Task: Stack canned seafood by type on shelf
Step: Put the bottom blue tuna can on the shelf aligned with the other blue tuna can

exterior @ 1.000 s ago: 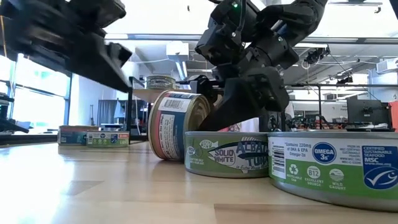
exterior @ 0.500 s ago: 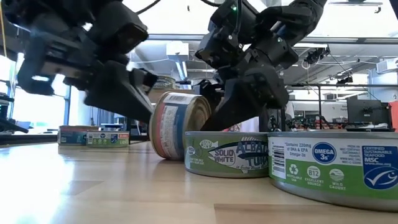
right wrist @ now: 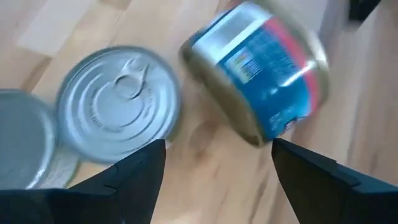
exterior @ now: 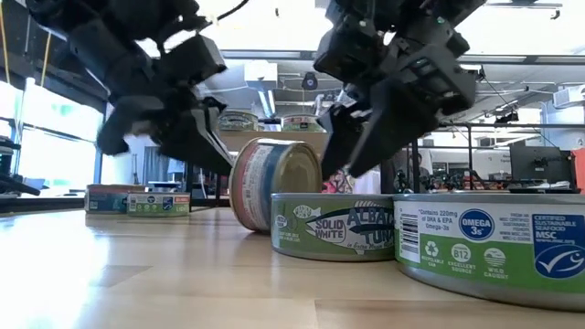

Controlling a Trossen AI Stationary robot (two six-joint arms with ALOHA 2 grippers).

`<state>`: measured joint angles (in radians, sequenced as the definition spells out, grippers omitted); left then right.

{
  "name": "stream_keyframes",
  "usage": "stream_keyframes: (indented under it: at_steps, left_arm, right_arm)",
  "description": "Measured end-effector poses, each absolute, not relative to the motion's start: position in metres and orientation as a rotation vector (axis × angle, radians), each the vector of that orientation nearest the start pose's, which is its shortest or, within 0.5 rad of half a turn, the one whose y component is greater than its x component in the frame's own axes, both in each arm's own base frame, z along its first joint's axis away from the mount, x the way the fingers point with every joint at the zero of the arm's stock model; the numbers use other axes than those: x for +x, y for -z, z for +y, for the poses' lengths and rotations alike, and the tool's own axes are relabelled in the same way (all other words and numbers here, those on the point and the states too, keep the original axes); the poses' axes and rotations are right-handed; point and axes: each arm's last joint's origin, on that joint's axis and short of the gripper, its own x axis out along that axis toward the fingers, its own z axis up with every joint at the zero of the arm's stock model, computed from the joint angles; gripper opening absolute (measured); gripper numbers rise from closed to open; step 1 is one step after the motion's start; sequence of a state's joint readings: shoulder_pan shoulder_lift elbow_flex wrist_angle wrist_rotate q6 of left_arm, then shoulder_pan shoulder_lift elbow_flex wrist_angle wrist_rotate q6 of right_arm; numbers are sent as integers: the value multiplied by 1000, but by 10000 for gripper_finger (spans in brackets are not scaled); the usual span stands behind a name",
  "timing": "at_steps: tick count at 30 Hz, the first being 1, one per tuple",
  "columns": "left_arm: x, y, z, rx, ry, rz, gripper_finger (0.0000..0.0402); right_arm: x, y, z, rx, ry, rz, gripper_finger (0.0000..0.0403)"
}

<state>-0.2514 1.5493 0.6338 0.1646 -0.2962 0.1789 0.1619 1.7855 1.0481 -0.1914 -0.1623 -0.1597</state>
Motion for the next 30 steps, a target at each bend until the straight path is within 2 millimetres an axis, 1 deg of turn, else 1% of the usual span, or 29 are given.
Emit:
stream_keyframes:
  at_steps: [3, 7, 10, 12, 15, 17, 22, 26, 30]
  left_arm:
    - [265, -156, -66, 316, 59, 731, 0]
    - [261, -163, -79, 154, 312, 717, 0]
    - [263, -158, -88, 65, 434, 714, 0]
    - [266, -150, -91, 55, 450, 722, 0]
    - [273, -138, -93, 70, 425, 713, 0]
    - [278, -130, -90, 95, 377, 706, 0]
    - [279, -119, -76, 160, 204, 785, 0]
    - [273, -112, -64, 195, 92, 895, 0]
    - [271, -111, -59, 213, 35, 934, 0]
  right_arm:
    - [347, -163, 68, -131, -380, 933, 286]
    - [346, -163, 72, -108, -411, 933, 286]
    - [347, -164, 75, -79, -493, 910, 286]
    - [350, -167, 76, -76, -516, 864, 286]
    - [355, -172, 77, -87, -518, 785, 286]
    - [359, -175, 77, -107, -523, 727, 286]
    - [364, -182, 78, -141, -530, 633, 286]
    - [358, -197, 76, -151, -499, 625, 286]
    - [342, -212, 67, -152, -308, 719, 286]
